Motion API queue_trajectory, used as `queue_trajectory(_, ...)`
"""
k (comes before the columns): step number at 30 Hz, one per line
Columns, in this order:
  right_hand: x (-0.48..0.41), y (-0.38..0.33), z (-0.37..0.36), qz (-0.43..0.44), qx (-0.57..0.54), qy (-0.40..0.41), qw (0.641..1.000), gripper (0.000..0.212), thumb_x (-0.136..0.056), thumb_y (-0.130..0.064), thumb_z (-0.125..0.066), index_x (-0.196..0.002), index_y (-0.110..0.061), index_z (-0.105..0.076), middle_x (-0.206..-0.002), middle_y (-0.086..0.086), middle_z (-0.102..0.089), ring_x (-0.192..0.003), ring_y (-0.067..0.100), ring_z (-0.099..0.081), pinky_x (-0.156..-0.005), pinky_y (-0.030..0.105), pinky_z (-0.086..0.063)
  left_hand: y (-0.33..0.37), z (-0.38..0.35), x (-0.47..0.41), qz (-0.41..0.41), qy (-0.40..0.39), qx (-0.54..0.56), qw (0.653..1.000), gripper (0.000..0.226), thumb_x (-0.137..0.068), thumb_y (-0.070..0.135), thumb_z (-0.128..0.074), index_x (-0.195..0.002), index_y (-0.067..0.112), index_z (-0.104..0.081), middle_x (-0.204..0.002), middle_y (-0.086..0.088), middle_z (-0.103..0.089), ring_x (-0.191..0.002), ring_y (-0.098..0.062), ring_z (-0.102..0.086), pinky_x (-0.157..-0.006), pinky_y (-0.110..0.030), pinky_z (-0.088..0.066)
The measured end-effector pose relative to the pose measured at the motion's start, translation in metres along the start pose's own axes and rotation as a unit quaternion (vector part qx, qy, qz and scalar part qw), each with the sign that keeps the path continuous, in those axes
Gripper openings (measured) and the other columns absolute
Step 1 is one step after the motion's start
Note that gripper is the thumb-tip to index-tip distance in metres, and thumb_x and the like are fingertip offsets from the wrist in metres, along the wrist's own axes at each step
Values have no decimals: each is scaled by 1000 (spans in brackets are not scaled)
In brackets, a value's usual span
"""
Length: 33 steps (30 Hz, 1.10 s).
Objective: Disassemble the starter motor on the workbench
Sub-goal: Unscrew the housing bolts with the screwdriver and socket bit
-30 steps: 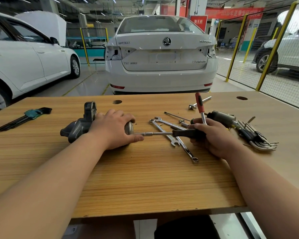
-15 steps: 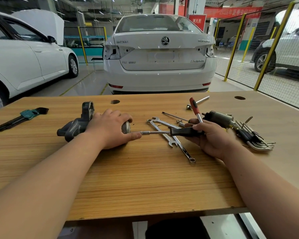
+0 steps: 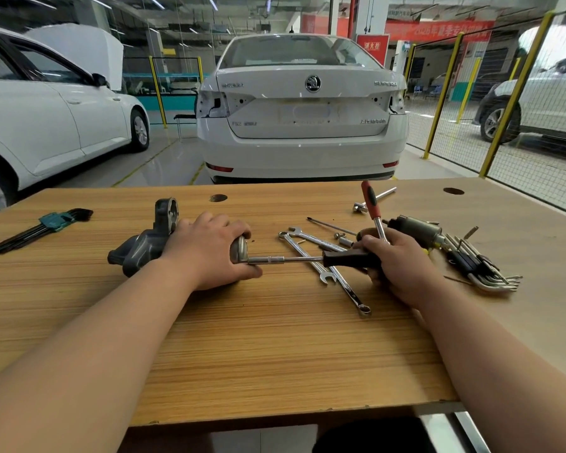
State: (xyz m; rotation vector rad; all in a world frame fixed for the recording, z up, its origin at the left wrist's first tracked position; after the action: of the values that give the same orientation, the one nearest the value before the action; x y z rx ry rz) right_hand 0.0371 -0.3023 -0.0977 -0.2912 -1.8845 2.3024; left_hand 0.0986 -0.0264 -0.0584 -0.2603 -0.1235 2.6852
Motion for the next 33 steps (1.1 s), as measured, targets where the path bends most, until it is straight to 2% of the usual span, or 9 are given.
queue_trajectory(6, -2, 4, -5, -11, -80, -62, 995, 23, -93, -14, -63, -114, -24, -60, -105, 21, -63, -68, 22, -61, -57, 29, -50, 0, 2, 0, 9, -1, -2, 1000, 100, -42, 101, -23, -128, 49, -33, -135, 13, -44, -123, -16, -38, -100, -45, -30)
queue_trajectory(9, -2, 4, -6, -16, -113, -73, 991, 29, -92, -8, -62, -115, -25, -59, -108, 17, -64, -83, 28, -65, -61, 31, -51, 0, 3, 1, 11, 1, -6, 1000, 106, -39, 101, -18, -129, 49, -33, -136, 12, -45, -124, -16, -38, -102, -46, -28)
queue_trajectory(11, -3, 3, -7, -13, -138, -85, 987, 33, -91, -2, -60, -116, -23, -58, -109, 14, -62, -96, 34, -63, -70, 37, -53, 0, 3, 1, 12, 1, -4, 1000, 107, -38, 102, -17, -130, 48, -34, -137, 12, -44, -125, -17, -38, -102, -46, -29)
queue_trajectory(14, -1, 3, -8, -14, -172, -100, 980, 39, -88, 5, -58, -118, -21, -57, -114, 12, -56, -106, 34, -61, -95, 50, -49, 0, 2, -1, 11, -3, 1, 1000, 109, -38, 102, -17, -130, 49, -35, -138, 13, -44, -125, -16, -38, -99, -45, -33)
queue_trajectory(17, -1, 3, -8, -12, -157, -104, 982, 41, -86, 5, -59, -118, -21, -56, -126, 12, -54, -114, 35, -59, -103, 54, -46, -2, 2, -2, 11, 0, 8, 1000, 107, -40, 104, -16, -130, 49, -36, -137, 13, -44, -125, -16, -38, -99, -45, -34)
queue_trajectory(22, -1, -2, -7, 8, -173, -104, 979, 47, -85, 11, -56, -118, -23, -55, -131, 10, -51, -119, 33, -56, -104, 48, -46, -4, 3, -3, 12, 14, 30, 999, 101, -50, 102, -4, -128, 48, -40, -136, 11, -47, -125, -16, -39, -97, -44, -32)
queue_trajectory(27, 3, -8, -7, 10, -240, -109, 965, 51, -84, 13, -52, -120, -22, -54, -129, 7, -53, -113, 27, -59, -89, 34, -49, -6, 1, -8, 21, 10, 38, 999, 99, -57, 98, 4, -127, 46, -42, -133, 9, -50, -123, -17, -42, -96, -45, -32)
queue_trajectory(33, 2, 3, -14, -67, -348, -67, 933, 21, -94, 4, -46, -107, -10, -55, -104, 12, -62, -89, 19, -70, -71, 28, -53, -5, 0, -8, 19, 5, 31, 999, 97, -54, 101, -4, -125, 47, -43, -136, 11, -48, -123, -16, -44, -95, -44, -34)
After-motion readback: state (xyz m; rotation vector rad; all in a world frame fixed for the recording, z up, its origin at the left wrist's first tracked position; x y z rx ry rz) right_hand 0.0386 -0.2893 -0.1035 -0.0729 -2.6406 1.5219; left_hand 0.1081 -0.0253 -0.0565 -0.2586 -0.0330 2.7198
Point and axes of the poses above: each hand's wrist, its own x-axis away from the middle knuckle, its own z-axis out of the back of the hand, y = z × x, the point moved 10 cm from there along -x, towards the middle knuckle
